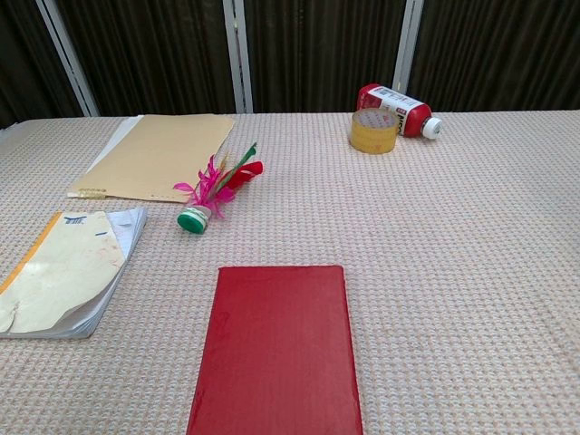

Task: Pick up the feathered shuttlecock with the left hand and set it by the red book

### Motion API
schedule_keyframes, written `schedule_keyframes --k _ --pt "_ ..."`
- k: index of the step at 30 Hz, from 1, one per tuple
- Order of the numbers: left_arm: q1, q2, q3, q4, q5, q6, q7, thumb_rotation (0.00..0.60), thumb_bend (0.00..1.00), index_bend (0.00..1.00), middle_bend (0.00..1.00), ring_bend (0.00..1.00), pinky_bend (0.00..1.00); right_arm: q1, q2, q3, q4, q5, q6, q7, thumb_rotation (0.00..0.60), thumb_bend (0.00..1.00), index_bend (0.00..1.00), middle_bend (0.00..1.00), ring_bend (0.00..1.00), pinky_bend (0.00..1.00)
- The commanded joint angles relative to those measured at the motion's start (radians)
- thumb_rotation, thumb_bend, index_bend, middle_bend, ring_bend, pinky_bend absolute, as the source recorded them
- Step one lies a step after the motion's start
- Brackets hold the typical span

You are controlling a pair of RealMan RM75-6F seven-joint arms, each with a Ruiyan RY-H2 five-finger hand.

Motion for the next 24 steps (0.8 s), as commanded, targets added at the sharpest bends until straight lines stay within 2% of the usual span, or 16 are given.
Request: schedule_keyframes --k 1,7,10,15,24 --pt "0.001 0.0 0.001 -0.001 0.003 0.003 0.002 0.484 0.08 0.01 0.0 0.0 0.0 -0.003 0.001 -0.004 -0.002 -0.008 0.007 0.001 0.6 0.09 0.0 0.0 0.0 0.0" --pt "-0.005 -0.017 0.002 0.013 0.019 0.009 -0.022 0.487 0.08 0.02 0.0 0.0 0.0 -0.007 0.01 -0.005 -0.003 -0.011 0.012 0.015 0.6 0.09 0.0 0.0 0.0 0.0" --pt "-0.011 -0.057 -0.017 0.046 0.01 0.021 -0.042 0.487 0.08 0.07 0.0 0.0 0.0 -0.004 0.013 -0.003 -0.003 -0.013 0.01 0.028 0.6 0.09 0.0 0.0 0.0 0.0" --pt "-0.042 -0.135 -0.091 0.041 -0.063 0.014 -0.022 0.486 0.15 0.23 0.0 0.0 0.0 0.011 0.014 0.009 -0.001 0.004 -0.012 0.042 0.6 0.09 0.0 0.0 0.0 0.0" --pt "-0.141 -0.322 -0.186 -0.021 -0.194 -0.073 0.11 0.482 0.16 0.31 0.0 0.0 0.0 0.041 -0.009 0.001 0.034 -0.022 -0.051 0.07 0.6 0.09 0.0 0.0 0.0 0.0"
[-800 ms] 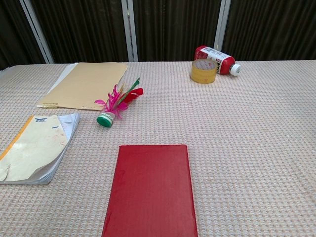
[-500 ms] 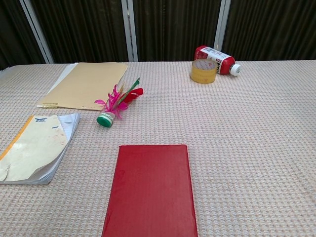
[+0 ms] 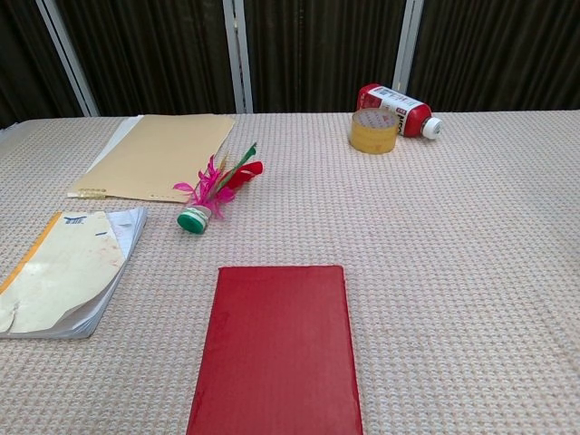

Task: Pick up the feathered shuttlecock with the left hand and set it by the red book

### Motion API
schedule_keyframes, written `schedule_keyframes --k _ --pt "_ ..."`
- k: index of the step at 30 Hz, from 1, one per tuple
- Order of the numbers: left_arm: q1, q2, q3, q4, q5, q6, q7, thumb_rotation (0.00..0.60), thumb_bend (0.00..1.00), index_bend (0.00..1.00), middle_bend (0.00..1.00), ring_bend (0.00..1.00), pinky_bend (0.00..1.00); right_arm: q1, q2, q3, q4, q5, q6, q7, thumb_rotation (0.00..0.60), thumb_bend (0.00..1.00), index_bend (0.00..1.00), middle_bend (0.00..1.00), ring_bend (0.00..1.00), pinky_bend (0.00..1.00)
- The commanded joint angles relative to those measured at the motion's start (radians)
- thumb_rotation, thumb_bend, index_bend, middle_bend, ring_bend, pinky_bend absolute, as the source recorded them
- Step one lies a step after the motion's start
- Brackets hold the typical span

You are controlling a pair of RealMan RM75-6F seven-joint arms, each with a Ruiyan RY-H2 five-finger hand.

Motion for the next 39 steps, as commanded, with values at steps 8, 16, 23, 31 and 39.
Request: schedule_keyframes --k 8,16,23,31,39 --pt "-0.115 -0.251 -0.124 0.022 -0.128 -0.015 0.148 0.41 0.16 0.32 0.0 0.0 0.0 0.022 -0.016 -0.014 0.039 -0.041 -0.011 0.061 0.6 0.09 0.0 0.0 0.0 0.0" --pt "-0.217 -0.404 -0.19 0.13 -0.214 -0.063 0.239 0.391 0.16 0.32 0.0 0.0 0.0 0.018 -0.003 -0.028 0.043 -0.07 0.011 0.101 0.6 0.09 0.0 0.0 0.0 0.0" --pt "-0.31 -0.479 -0.253 0.217 -0.297 -0.138 0.302 0.38 0.15 0.32 0.0 0.0 0.0 0.021 0.005 -0.029 0.047 -0.065 0.006 0.123 0.6 0.09 0.0 0.0 0.0 0.0" --pt "-0.427 -0.555 -0.306 0.338 -0.387 -0.223 0.407 0.36 0.13 0.29 0.0 0.0 0.0 0.031 0.013 -0.027 0.051 -0.049 -0.017 0.152 0.6 0.09 0.0 0.0 0.0 0.0" --pt "-0.542 -0.648 -0.343 0.48 -0.443 -0.26 0.469 0.364 0.13 0.29 0.0 0.0 0.0 0.039 0.022 -0.026 0.059 -0.041 -0.028 0.185 0.6 0.09 0.0 0.0 0.0 0.0"
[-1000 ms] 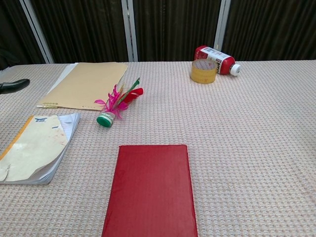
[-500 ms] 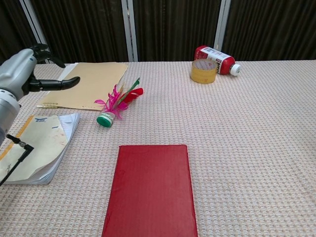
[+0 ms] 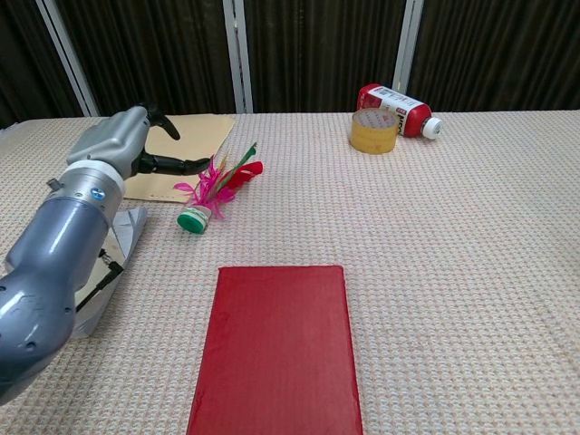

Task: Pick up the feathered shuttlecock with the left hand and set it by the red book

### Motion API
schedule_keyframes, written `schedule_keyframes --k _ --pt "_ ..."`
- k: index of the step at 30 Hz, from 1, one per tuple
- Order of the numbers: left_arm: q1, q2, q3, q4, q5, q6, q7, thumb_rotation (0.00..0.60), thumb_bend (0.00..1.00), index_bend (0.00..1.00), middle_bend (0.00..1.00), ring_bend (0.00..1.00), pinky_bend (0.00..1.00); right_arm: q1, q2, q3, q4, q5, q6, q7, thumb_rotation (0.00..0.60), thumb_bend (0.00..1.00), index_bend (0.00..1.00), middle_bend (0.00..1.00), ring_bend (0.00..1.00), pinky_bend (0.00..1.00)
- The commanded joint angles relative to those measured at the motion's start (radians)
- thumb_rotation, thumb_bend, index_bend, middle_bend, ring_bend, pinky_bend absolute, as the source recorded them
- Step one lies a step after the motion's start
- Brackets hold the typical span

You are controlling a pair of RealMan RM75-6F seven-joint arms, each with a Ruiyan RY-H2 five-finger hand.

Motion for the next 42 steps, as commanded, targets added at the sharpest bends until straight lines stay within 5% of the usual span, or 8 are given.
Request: schedule_keyframes --k 1,16,32,42 --pt "-0.051 -0.049 -0.012 0.073 -0.024 -0.015 0.033 0.365 0.12 0.29 0.0 0.0 0.0 0.003 0.005 -0.001 0.004 0.003 -0.006 0.015 0.6 0.09 0.0 0.0 0.0 0.0" --pt "-0.218 -0.201 -0.035 0.398 -0.08 -0.15 -0.015 0.362 0.12 0.29 0.0 0.0 0.0 0.002 0.033 -0.008 0.016 -0.005 0.003 0.097 0.6 0.09 0.0 0.0 0.0 0.0" --pt "-0.317 -0.201 0.115 0.432 -0.22 -0.131 -0.099 0.358 0.13 0.3 0.0 0.0 0.0 0.004 0.036 0.004 0.042 0.026 -0.003 0.132 0.6 0.09 0.0 0.0 0.0 0.0" --pt "-0.285 -0.198 0.104 0.412 -0.188 -0.053 -0.099 0.36 0.13 0.29 0.0 0.0 0.0 0.009 0.019 0.005 0.042 0.028 -0.012 0.102 0.6 0.1 0.0 0.0 0.0 0.0"
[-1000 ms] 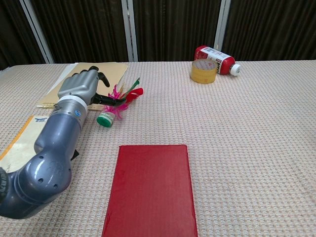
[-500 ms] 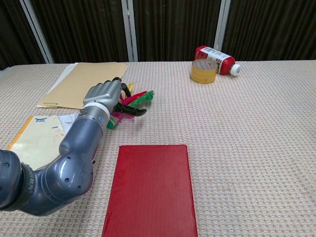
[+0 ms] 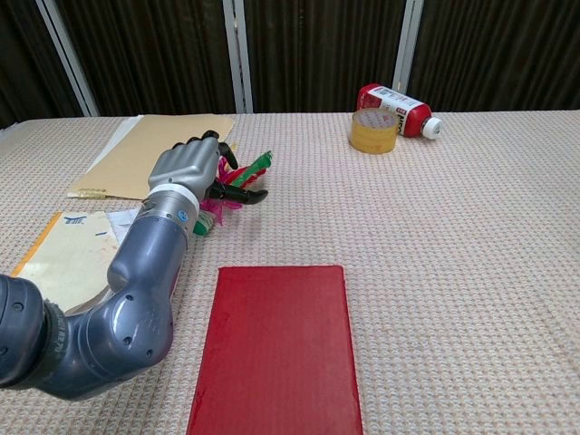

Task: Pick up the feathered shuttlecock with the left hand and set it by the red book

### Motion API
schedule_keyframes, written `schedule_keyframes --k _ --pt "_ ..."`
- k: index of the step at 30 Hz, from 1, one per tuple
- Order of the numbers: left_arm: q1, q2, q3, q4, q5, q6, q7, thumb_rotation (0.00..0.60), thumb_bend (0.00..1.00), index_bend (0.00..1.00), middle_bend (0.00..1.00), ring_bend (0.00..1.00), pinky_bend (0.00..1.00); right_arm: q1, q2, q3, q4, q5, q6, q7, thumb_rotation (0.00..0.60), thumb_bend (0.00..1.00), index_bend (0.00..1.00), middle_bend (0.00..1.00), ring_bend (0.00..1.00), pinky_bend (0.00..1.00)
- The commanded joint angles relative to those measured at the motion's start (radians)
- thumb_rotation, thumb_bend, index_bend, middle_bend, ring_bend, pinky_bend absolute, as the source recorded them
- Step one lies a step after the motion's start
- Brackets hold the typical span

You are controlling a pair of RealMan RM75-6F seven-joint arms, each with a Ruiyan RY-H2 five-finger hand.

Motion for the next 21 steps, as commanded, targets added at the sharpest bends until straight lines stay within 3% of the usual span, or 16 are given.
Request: schedule_keyframes --k 1,13,17,21 --pt "0.02 0.006 -0.008 -0.021 0.025 0.03 0.004 0.36 0.13 0.29 0.0 0.0 0.0 0.003 -0.005 0.0 0.001 0.003 -0.007 -0.007 0.6 0.1 0.0 0.0 0.0 0.0" --pt "0.161 0.11 -0.007 -0.245 0.067 0.122 0.082 0.362 0.13 0.31 0.0 0.0 0.0 0.005 -0.019 -0.008 -0.003 -0.011 -0.007 -0.04 0.6 0.1 0.0 0.0 0.0 0.0" --pt "0.18 0.115 -0.011 -0.243 0.061 0.1 0.101 0.356 0.13 0.31 0.0 0.0 0.0 0.006 -0.016 -0.012 -0.01 -0.019 -0.006 -0.037 0.6 0.1 0.0 0.0 0.0 0.0" --pt "0.167 0.088 -0.029 -0.172 0.054 0.045 0.092 0.36 0.11 0.3 0.0 0.0 0.0 0.004 -0.013 -0.012 -0.009 -0.019 0.0 -0.027 0.6 0.1 0.0 0.0 0.0 0.0"
